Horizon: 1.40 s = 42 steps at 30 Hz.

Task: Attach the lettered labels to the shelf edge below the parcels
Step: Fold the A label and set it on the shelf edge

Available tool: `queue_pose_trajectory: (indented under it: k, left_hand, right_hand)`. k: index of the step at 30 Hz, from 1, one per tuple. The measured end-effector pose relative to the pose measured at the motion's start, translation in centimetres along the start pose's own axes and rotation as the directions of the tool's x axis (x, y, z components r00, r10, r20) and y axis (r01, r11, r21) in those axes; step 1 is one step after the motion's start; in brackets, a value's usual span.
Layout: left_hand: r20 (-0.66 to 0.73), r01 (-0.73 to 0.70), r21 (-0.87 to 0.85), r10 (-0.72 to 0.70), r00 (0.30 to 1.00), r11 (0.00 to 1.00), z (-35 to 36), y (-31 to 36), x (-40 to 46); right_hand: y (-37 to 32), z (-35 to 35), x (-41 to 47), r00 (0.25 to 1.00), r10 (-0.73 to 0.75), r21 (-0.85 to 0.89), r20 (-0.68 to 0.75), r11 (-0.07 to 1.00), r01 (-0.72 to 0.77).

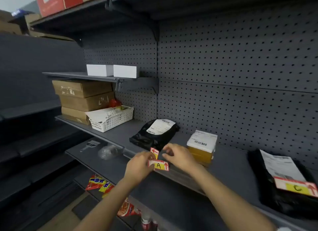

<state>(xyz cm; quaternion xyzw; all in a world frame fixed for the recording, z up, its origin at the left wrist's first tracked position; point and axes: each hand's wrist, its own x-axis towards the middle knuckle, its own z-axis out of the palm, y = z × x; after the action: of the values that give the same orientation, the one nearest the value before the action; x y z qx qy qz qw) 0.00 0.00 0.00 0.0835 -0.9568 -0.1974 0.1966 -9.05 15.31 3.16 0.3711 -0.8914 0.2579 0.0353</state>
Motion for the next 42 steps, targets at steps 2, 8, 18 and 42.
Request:
queue_pose_trajectory:
  k: [2, 8, 18, 42]
  left_hand:
    - [0.002, -0.007, -0.015, 0.007, 1.0, 1.0, 0.2, -0.6, 1.1]
    - [0.052, -0.123, -0.106, 0.129, 0.99, 0.987, 0.6, -1.4, 2.8]
    - [0.117, -0.243, -0.157, 0.262, 0.958, 0.957, 0.8, -0.8, 3.0]
    - [0.022, -0.207, -0.271, 0.221, 0.975, 0.94, -2.0, -8.7, 4.8]
  right_hand:
    - [-0.1, 0.5, 1.2, 0.999, 0.006, 0.012, 0.038, 1.0, -0.006]
    - [-0.7, 1.5, 1.8, 0.997, 0.063, 0.106, 0.042, 0.992, -0.067]
    - [-2.2, 3.1, 0.8, 0.949, 0.292, 0.234, -0.118, 0.937, -0.259]
    - [-6.0, 8.0, 3.4, 0.864, 0.426, 0.21, -0.269, 0.901, -0.379]
